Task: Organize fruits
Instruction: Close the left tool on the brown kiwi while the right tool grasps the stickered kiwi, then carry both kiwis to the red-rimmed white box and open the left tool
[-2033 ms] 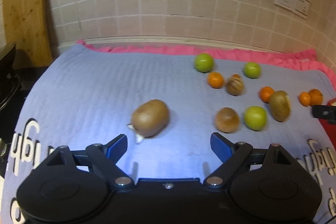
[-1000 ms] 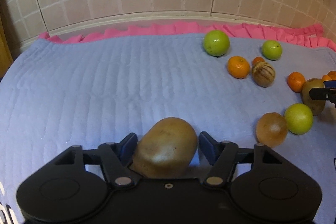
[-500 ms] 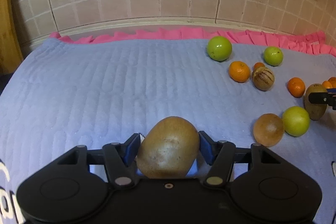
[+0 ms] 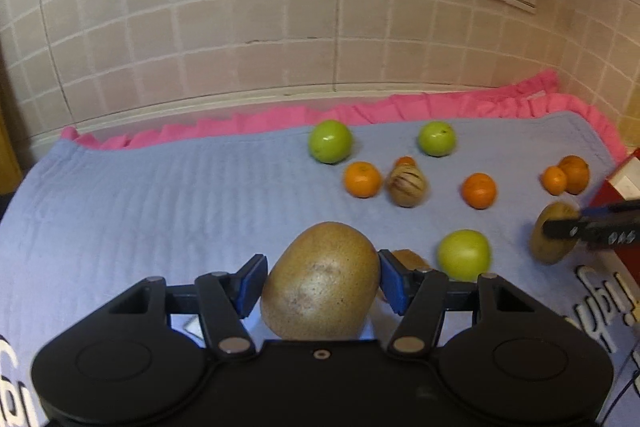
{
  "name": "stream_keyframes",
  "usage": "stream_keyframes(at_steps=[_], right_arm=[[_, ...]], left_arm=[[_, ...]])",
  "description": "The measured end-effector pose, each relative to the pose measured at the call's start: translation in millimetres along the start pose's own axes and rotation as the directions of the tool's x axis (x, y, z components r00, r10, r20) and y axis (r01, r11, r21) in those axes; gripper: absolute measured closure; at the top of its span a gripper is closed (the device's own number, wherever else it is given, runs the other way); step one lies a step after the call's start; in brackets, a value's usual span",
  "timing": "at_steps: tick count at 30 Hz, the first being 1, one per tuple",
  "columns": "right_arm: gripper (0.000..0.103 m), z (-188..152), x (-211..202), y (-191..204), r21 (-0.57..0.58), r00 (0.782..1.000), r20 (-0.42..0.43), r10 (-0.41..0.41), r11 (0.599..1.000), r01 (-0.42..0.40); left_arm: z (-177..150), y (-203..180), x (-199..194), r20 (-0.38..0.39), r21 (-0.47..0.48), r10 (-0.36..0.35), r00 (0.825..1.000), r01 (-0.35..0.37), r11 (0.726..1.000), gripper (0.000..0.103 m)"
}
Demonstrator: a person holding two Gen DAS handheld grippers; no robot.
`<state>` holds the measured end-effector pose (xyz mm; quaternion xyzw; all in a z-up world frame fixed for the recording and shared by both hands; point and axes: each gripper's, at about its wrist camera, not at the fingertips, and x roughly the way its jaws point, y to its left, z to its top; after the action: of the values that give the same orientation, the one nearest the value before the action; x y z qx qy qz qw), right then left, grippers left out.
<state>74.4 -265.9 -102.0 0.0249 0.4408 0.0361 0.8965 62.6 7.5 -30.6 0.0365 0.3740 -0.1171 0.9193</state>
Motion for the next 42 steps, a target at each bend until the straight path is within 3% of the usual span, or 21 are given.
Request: stream_keyframes(at_steps=[9, 14, 19, 23, 29, 34, 37, 42], right_arm=[[0.049, -9.5, 28.0, -4.9, 0.038, 0.999, 0.021, -0.028, 0.999, 0.027], [0.049, -6.7, 16.0, -7.6, 0.081, 0.999, 0.038, -0.03, 0.996, 0.027], [0.049, 2.7, -44.6, -14.5, 0.094, 0.989, 0.138, -0.045, 0.995, 0.032], [0.049, 13.1, -110.5, -33.2, 0.094, 0.956, 0.253, -0.147, 0.987, 0.127], [0.049, 8.0, -193.0, -93.9, 0.189, 0.88, 0.315, -0.354, 0.933, 0.308], [0.049, -16.0, -222.3, -152.6, 0.298, 0.856, 0.221, -0.468, 0.868, 0.398], [0.049, -37.0, -221.2, -180.1, 0.323, 0.871, 0.113, -0.477, 0.847, 0.422], [0.049, -60.1, -199.4, -202.2, 0.287, 0.926, -0.071, -0.37, 0.882, 0.374]], left_arm=[[-14.5, -10.5, -6.0, -0.034, 0.008, -0.02, 0.999, 0.02, 1.0, 0.032], [-12.4, -9.8, -13.9, -0.022, 0.01, -0.003, 1.0, 0.003, 1.0, 0.032], [8.6, -28.0, -30.0, 0.041, 0.063, -0.031, 0.999, 0.028, 0.998, 0.032], [41.1, -58.9, -43.2, 0.127, 0.15, -0.095, 0.987, 0.075, 0.986, 0.032], [104.6, -120.4, -43.6, 0.187, 0.259, -0.283, 0.941, 0.23, 0.938, 0.032], [143.4, -189.5, -20.0, 0.112, 0.321, -0.443, 0.889, 0.39, 0.863, 0.032], [151.5, -239.8, 0.7, 0.014, 0.358, -0.522, 0.853, 0.483, 0.799, 0.032], [148.0, -333.0, 50.6, -0.21, 0.397, -0.606, 0.767, 0.634, 0.664, 0.032]])
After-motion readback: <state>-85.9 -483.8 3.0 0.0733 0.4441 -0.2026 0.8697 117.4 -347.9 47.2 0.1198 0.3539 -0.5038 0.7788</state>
